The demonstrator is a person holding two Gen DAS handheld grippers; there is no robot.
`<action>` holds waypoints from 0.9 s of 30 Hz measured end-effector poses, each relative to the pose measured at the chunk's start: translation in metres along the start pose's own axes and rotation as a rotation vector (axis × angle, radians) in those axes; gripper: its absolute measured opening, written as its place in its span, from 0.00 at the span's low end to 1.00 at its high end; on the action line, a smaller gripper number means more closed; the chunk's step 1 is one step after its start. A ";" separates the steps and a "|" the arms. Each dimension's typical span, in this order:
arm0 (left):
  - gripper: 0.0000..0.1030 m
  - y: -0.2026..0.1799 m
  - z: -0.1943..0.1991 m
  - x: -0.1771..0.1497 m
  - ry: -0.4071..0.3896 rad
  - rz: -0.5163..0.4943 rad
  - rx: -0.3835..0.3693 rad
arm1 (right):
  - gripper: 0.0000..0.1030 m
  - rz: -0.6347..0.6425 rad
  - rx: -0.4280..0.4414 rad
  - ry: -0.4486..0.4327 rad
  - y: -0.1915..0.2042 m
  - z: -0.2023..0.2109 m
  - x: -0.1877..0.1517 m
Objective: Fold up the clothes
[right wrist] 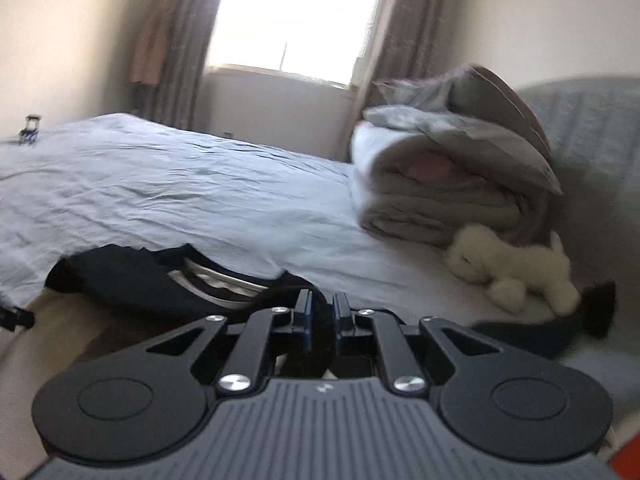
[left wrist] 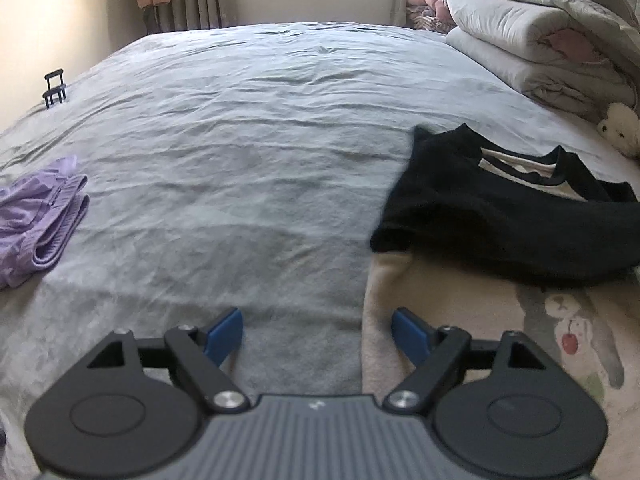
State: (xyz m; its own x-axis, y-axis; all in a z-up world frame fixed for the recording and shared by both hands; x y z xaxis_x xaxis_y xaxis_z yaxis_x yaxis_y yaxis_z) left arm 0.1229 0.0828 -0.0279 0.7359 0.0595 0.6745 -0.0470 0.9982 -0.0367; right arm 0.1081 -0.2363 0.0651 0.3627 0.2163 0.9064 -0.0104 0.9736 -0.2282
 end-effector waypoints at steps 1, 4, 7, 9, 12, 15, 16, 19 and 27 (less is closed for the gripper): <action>0.82 0.000 0.000 0.000 0.000 0.001 0.003 | 0.11 -0.015 -0.009 0.022 -0.008 -0.002 -0.003; 0.83 0.001 -0.001 0.000 -0.001 0.009 0.011 | 0.11 -0.042 -0.034 0.088 -0.027 -0.010 -0.017; 0.83 0.004 -0.002 0.001 -0.003 0.021 0.019 | 0.11 -0.072 0.010 0.118 -0.029 -0.010 -0.021; 0.84 0.007 -0.002 0.002 -0.003 0.031 0.023 | 0.11 -0.096 0.028 0.108 -0.028 -0.002 -0.018; 0.84 0.009 -0.002 0.002 -0.003 0.035 0.025 | 0.11 -0.124 0.044 0.087 -0.030 0.008 -0.014; 0.84 0.009 -0.002 0.002 -0.004 0.032 0.024 | 0.11 -0.128 0.057 0.109 -0.031 0.007 -0.018; 0.84 0.009 -0.002 0.002 -0.004 0.030 0.025 | 0.11 -0.131 0.059 0.116 -0.032 0.007 -0.019; 0.84 0.009 -0.002 0.003 -0.005 0.024 0.029 | 0.11 -0.141 0.053 0.110 -0.035 0.008 -0.018; 0.86 0.005 -0.003 0.004 -0.024 0.002 0.047 | 0.11 -0.148 0.050 0.051 -0.034 0.014 -0.010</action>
State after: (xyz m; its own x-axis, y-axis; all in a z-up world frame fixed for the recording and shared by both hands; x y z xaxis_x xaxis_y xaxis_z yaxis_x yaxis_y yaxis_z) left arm 0.1278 0.0880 -0.0273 0.7192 0.0610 0.6921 -0.0806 0.9967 -0.0041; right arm 0.0912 -0.2702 0.0684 0.4105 0.0679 0.9093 0.0004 0.9972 -0.0747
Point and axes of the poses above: each gripper's, at about its wrist camera, not at the fingertips, and z roughly against the way its jaws point, y to its left, x to its top, the point moved 7 cm from there along -z, roughly the way its jaws point, and after that the axes turned 4 degrees about -x, right-handed, at the moved point
